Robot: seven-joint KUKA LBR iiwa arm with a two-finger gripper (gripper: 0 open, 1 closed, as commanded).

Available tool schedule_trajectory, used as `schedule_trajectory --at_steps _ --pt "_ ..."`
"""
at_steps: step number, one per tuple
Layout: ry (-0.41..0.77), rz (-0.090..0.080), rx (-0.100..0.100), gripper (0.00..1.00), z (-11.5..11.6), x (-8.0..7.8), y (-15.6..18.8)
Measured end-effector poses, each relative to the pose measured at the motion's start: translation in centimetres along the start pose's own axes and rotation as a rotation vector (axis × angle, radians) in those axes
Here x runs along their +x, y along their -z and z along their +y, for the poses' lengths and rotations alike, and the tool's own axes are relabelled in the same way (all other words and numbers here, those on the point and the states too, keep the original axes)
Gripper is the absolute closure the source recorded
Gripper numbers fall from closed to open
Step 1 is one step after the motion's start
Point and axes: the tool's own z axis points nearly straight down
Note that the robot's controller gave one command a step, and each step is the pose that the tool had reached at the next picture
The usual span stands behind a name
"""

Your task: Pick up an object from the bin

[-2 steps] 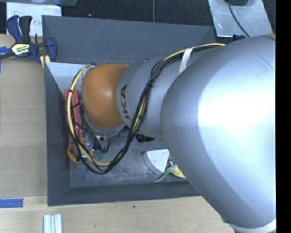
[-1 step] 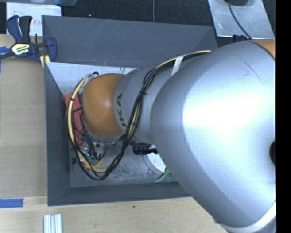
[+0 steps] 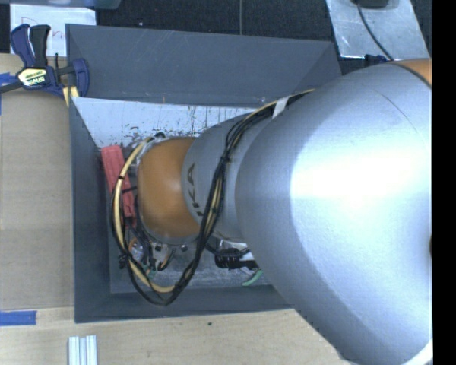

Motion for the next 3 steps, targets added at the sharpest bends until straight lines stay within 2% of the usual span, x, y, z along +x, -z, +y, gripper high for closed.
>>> schedule_trajectory --at_steps 1,2,3 --pt "0.000 0.000 0.000 1.00 0.0 0.0 0.0" --pt "-0.001 0.002 0.003 1.00 -0.1 0.0 2.0" --pt "0.000 0.004 0.007 1.00 -0.3 0.0 6.8"
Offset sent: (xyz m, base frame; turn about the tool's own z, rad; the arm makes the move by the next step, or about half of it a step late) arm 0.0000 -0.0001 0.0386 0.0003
